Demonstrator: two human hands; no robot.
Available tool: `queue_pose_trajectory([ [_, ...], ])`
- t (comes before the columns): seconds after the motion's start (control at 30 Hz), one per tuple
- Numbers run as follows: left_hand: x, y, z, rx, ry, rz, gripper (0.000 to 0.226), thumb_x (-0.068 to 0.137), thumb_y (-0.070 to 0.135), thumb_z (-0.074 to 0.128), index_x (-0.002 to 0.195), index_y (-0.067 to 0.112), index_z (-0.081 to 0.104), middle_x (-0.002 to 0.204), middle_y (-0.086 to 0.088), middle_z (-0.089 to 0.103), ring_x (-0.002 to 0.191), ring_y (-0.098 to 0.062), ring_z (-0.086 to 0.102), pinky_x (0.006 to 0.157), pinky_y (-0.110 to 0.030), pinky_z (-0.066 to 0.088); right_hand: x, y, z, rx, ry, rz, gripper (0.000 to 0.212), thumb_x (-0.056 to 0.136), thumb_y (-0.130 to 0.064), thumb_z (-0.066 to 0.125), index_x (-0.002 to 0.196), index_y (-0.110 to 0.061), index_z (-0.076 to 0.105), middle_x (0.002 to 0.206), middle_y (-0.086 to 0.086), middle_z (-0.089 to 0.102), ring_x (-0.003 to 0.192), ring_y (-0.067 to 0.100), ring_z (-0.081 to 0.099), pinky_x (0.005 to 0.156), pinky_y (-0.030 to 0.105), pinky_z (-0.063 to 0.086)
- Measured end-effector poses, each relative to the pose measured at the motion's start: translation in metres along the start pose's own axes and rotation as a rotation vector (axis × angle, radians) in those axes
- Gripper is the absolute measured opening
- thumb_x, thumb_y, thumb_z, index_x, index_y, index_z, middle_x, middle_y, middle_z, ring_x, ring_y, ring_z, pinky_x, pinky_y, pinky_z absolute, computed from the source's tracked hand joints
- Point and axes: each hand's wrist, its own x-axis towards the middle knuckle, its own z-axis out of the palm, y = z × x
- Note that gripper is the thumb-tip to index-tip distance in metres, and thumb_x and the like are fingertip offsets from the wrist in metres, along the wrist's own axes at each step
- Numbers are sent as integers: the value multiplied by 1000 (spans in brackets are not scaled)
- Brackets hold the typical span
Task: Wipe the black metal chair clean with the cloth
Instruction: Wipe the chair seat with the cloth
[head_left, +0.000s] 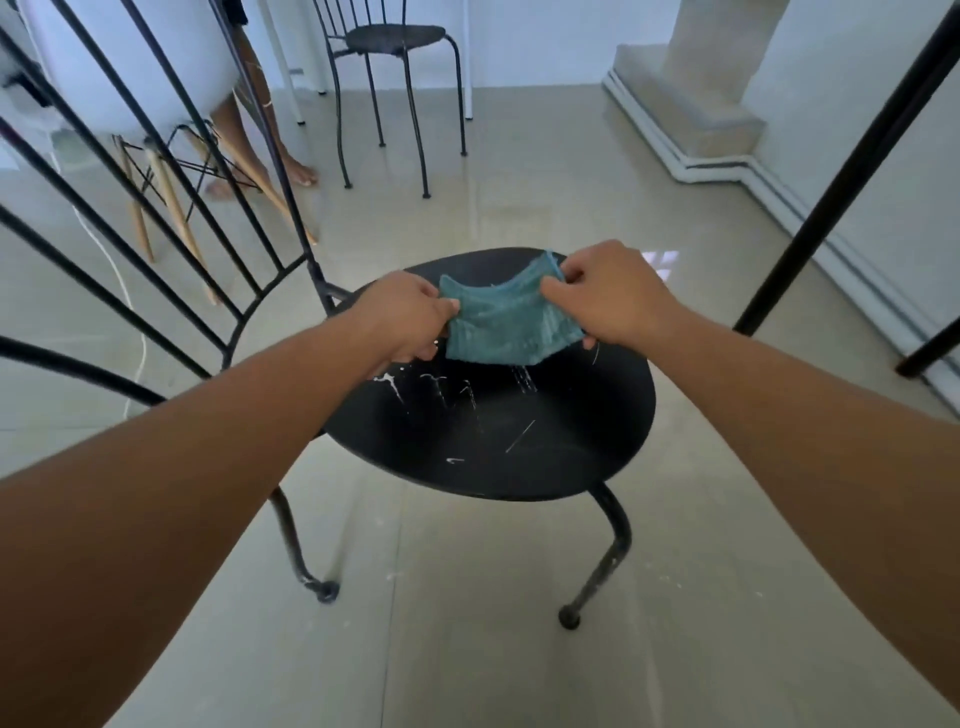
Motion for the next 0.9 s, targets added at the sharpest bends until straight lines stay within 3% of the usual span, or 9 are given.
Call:
queue_pose_trajectory([
  [0.1,-20,-4,0,-16,37,9,18,106,36,66,108,18,72,79,-4,70,53,-15,57,50,-25,47,-19,-1,-10,-42,0,23,32,96,-32,64,80,-7,76,67,13,73,45,15,65,45,17,44],
  [0.23,-52,-13,3,-36,63,21,18,105,35,67,108,19,72,78,-3,69,51,-17,58,50,-26,45,-52,-14,-17,-37,31,42,35,92,-32,65,83,1,75,81,21,72,58,17,53,52,29,41],
  [0.4,-93,-37,10,-56,82,28,16,101,37,70,100,21,72,86,-1,72,65,-19,61,73,-37,58,-102,-30,-11,-54,41,62,38,93,-32,63,77,3,65,63,15,60,54,18,47,56,35,51],
  [0.5,-114,-48,14,-6,89,62,15,103,37,68,102,22,71,92,3,72,79,-19,67,84,-41,62,-126,-32,-2,-113,53,94,37,94,-38,63,70,-12,55,62,7,56,56,19,48,67,48,60],
  [0.6,-128,-55,14,-71,79,80,15,104,35,65,107,21,71,93,3,76,78,-16,73,78,-39,64,-139,-27,4,-108,74,137,36,96,-39,62,83,-6,61,74,13,69,61,23,59,69,48,60],
  [0.67,-138,-58,12,-116,68,78,15,107,32,62,112,21,71,87,2,79,61,-9,71,61,-30,56,-147,-23,6,-106,58,161,27,98,-39,61,90,-13,62,82,8,70,73,24,68,72,46,60],
  [0.73,-145,-67,6,-193,84,88,15,108,30,59,115,22,70,91,5,80,60,-8,71,57,-25,50,-152,-21,11,-142,50,156,20,100,-38,61,100,-18,59,103,5,66,91,24,65,81,44,59],
  [0.8,-151,-79,-2,-218,151,131,15,108,29,58,118,24,69,100,7,79,70,-10,74,60,-25,53,-153,-20,16,-259,84,100,26,101,-37,60,118,-18,57,123,6,55,114,26,54,93,44,54],
  [0.9,-156,-96,-14,-15,316,287,18,108,28,58,121,23,69,109,6,72,93,-9,69,84,-30,59,-157,-30,28,-379,160,-63,41,102,-39,58,138,-19,55,143,6,49,132,29,47,105,48,50],
])
